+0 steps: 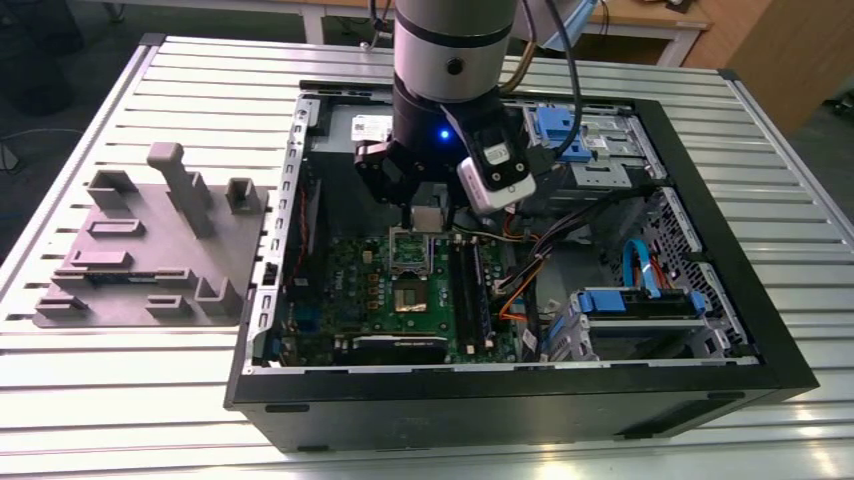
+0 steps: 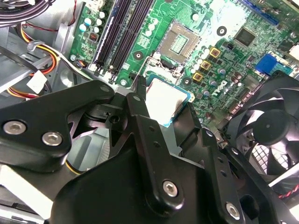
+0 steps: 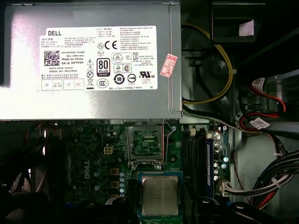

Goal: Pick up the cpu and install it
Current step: 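Place the cpu into insertion slot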

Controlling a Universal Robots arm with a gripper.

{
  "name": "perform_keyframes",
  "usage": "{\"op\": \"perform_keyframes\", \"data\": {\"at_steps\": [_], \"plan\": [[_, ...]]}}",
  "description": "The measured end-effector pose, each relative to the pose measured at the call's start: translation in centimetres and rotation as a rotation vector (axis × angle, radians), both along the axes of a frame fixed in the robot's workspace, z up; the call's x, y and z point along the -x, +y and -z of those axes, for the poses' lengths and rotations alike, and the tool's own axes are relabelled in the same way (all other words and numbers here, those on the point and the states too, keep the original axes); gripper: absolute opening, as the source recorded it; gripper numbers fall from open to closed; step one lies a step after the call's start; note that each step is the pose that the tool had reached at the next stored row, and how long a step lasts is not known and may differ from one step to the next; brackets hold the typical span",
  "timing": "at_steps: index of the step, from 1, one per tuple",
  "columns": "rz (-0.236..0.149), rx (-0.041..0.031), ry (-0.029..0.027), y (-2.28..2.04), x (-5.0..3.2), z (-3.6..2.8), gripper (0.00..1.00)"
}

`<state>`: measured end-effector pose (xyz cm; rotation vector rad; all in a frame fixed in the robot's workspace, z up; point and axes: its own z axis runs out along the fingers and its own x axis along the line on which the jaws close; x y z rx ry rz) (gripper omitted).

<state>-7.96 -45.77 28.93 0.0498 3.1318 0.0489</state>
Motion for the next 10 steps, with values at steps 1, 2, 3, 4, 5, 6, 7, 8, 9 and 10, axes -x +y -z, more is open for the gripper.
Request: {"op": "perform_keyframes", "data": {"at_steps": [1, 2, 3, 4, 5, 6, 7, 8, 9, 10], "plan": [[0.000, 0.0000, 0.0000, 0.00, 0.00, 0.02, 0.47], [0.000, 0.0000, 0.0000, 0.00, 0.00, 0.04, 0.47], [0.000, 0.0000, 0.0000, 0.00, 0.00, 0.05, 0.47], [0.000, 0.0000, 0.0000, 0.00, 0.00, 0.08, 0.47], [0.000, -0.0001, 0.0000, 0.00, 0.00, 0.10, 0.47], [0.000, 0.0000, 0.0000, 0.00, 0.00, 0.12, 0.47], [0.000, 0.0000, 0.0000, 0.00, 0.00, 0.17, 0.47], [0.000, 0.0000, 0.0000, 0.00, 0.00, 0.22, 0.47], [0.000, 0.0000, 0.0000, 0.00, 0.00, 0.24, 0.47], [0.000, 0.0000, 0.0000, 0.00, 0.00, 0.26, 0.47]]}}
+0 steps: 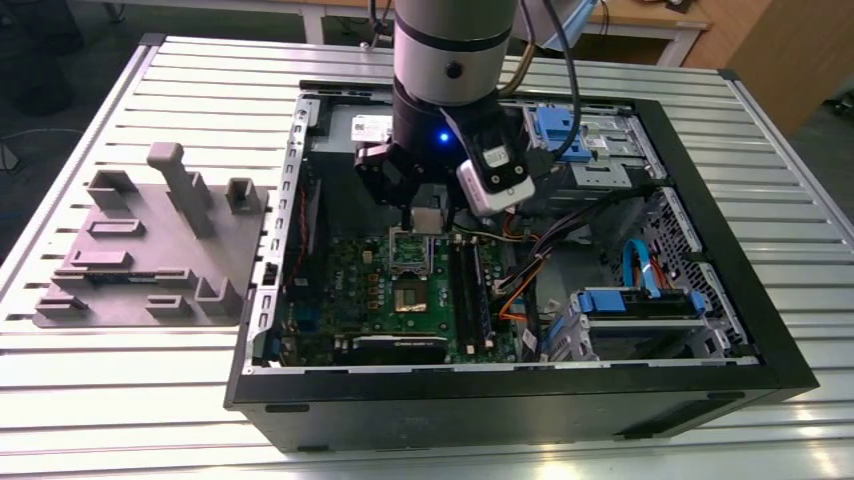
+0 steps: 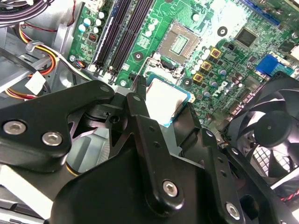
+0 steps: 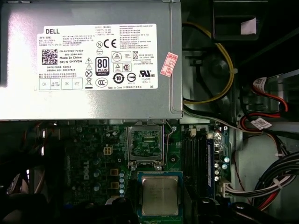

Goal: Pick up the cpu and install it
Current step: 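Place the cpu into insertion slot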

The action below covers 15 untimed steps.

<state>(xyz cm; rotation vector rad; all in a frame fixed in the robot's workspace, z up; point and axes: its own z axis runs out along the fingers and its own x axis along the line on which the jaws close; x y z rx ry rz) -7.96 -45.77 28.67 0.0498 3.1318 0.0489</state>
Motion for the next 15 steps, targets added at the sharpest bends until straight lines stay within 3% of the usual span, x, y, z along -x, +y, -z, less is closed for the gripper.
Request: {"op": "perform_keyframes", "data": {"at_steps": [15], "plan": [[0.000, 0.0000, 0.0000, 0.00, 0.00, 0.09, 0.47]]}}
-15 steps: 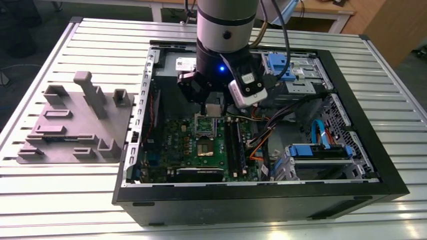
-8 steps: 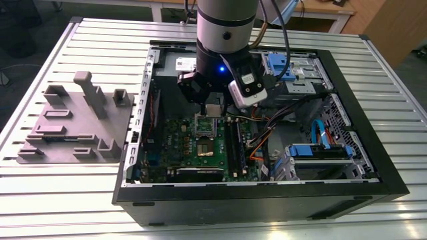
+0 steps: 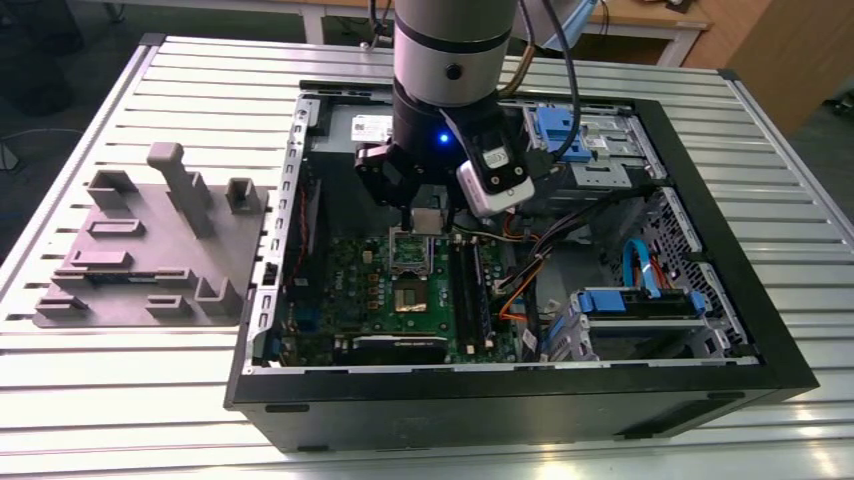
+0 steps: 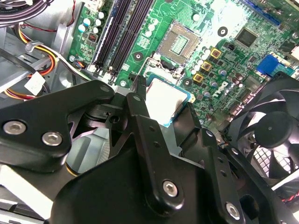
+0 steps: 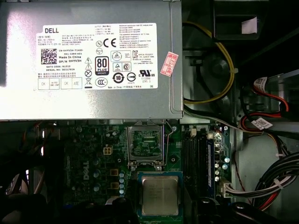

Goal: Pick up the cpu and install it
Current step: 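Place the cpu into insertion slot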

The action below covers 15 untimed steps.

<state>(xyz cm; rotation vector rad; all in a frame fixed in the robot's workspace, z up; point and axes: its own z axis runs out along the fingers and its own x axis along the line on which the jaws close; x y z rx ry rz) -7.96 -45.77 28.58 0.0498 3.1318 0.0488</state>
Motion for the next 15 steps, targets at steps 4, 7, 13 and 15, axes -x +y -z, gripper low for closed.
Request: {"op": "perform_keyframes", "data": {"at_steps": [4, 7, 13, 15], "plan": [[0.000, -0.0001, 0.0000, 0.00, 0.00, 0.28, 0.47], [0.000, 0.0000, 0.0000, 0.00, 0.00, 0.39, 0.47], [0.000, 0.0000, -0.0004, 0.00, 0.00, 0.45, 0.47], [0.000, -0.0003, -0.0009, -0.04, 0.01, 0.50, 0.47]]}}
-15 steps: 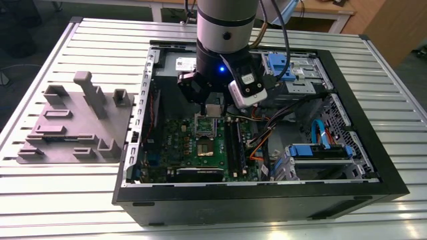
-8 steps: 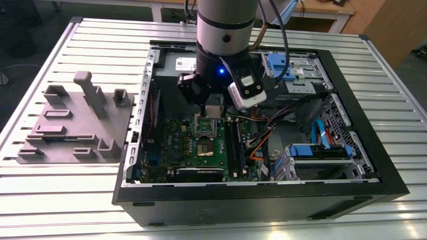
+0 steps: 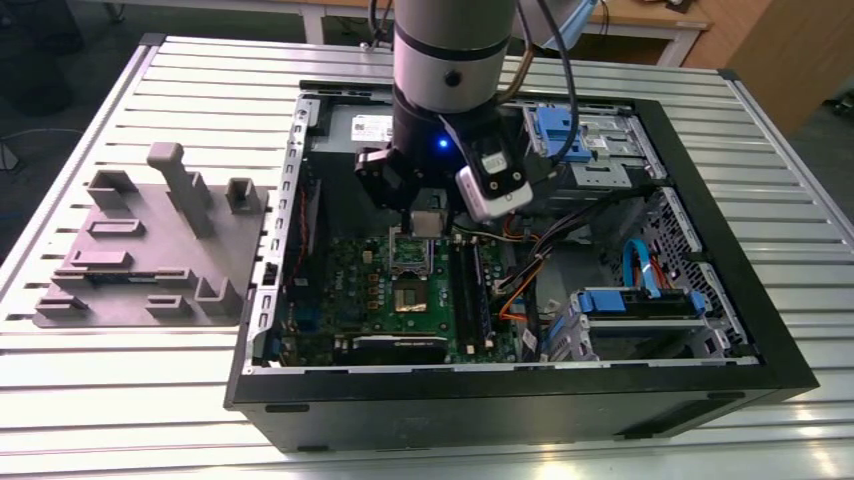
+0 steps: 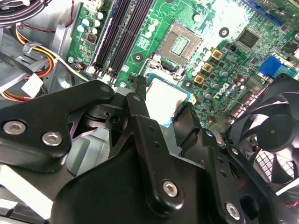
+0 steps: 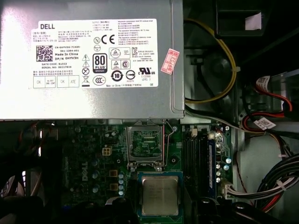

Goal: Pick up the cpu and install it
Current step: 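Place the cpu into insertion slot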

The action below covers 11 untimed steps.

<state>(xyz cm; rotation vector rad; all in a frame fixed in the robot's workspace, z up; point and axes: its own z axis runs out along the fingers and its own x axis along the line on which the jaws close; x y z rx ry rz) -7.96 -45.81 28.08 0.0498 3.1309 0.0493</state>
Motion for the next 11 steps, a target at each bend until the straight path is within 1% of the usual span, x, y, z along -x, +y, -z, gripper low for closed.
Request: {"op": "perform_keyframes", "data": {"at_steps": [7, 11], "plan": [[-0.010, 0.0004, 0.0001, -0.27, -0.01, 0.25, 0.47], [-0.024, 0.0003, 0.0002, -0.37, 0.01, 0.90, 0.47]]}}
